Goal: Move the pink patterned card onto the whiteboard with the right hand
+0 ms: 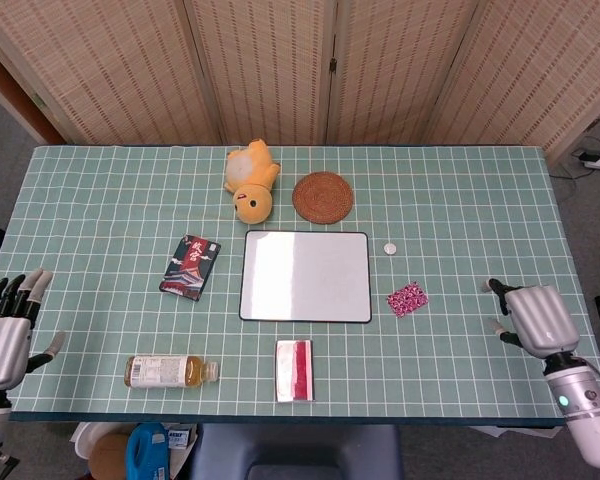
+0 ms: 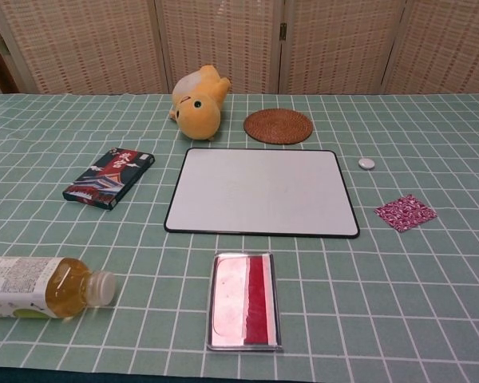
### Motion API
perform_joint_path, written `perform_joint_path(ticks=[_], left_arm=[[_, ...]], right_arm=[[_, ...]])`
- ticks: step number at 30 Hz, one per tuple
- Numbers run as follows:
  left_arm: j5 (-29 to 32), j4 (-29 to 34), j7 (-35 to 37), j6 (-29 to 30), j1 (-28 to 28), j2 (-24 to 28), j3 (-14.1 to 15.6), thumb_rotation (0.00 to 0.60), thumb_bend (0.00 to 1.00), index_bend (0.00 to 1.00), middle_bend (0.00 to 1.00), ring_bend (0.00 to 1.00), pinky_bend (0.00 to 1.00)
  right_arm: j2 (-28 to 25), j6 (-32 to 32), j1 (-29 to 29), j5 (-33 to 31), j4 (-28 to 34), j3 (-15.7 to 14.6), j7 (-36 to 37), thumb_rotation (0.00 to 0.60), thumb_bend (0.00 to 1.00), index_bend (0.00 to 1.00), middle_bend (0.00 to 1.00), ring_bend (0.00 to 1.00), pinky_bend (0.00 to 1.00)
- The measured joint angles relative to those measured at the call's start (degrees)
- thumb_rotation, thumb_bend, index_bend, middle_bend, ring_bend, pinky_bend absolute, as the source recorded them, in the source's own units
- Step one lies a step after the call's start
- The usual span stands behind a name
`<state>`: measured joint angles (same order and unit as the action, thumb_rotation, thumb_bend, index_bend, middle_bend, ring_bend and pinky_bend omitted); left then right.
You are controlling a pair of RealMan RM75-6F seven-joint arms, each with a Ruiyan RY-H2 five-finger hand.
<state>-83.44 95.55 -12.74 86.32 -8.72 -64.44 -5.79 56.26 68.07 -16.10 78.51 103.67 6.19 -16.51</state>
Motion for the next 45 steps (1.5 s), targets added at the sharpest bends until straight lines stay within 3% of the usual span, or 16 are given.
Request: perform_joint_path(ticks=[5, 14, 26, 36, 45], left_arm=[[-0.2, -0.6, 0.4, 0.6, 0.6, -0.2, 0.3, 0.6, 0.28, 0.05, 0.07, 0.07, 0.05], [-0.1, -1.1, 1.0, 1.0, 1.1, -0.5, 0.5, 0.6, 0.28, 0.05, 0.07, 0.07, 0.05], [0.5, -1.4, 1.2, 1.0, 1.5, -0.8, 0.4, 0.6, 0.28, 0.05, 0.07, 0.07, 0.06], [0.6, -1.6, 1.4, 0.8, 1.5, -1.1, 0.4, 0.6, 0.28, 0.05, 0.07, 0.07, 0.05], [0.7, -1.7, 1.4, 0.7, 1.5, -1.2, 0.3, 0.6, 0.28, 0.05, 0.07, 0.07, 0.06]], right_arm=[[3.2, -9.4, -6.2, -5.5, -3.1, 1.4, -2.0, 0.6, 0.26, 0.35, 0.96, 0.97, 1.0], [12.7, -21.0, -16.2, -12.3, -14.0, 1.7, -7.0, 0.6, 0.26, 0.35, 0.99, 1.0, 1.0], [21.0, -25.9, -22.2, -14.2, -23.2, -1.1, -11.9, 0.6, 0.24, 0.35, 0.99, 1.0, 1.0], [24.2, -27.1, -24.1, -16.4, -26.9, -2.3, -12.5, 0.6, 0.21, 0.35, 0.99, 1.0, 1.0], [25.7, -27.6, -25.5, -17.6, -28.7, -2.9, -12.3, 0.6, 0.21, 0.27, 0.99, 1.0, 1.0]])
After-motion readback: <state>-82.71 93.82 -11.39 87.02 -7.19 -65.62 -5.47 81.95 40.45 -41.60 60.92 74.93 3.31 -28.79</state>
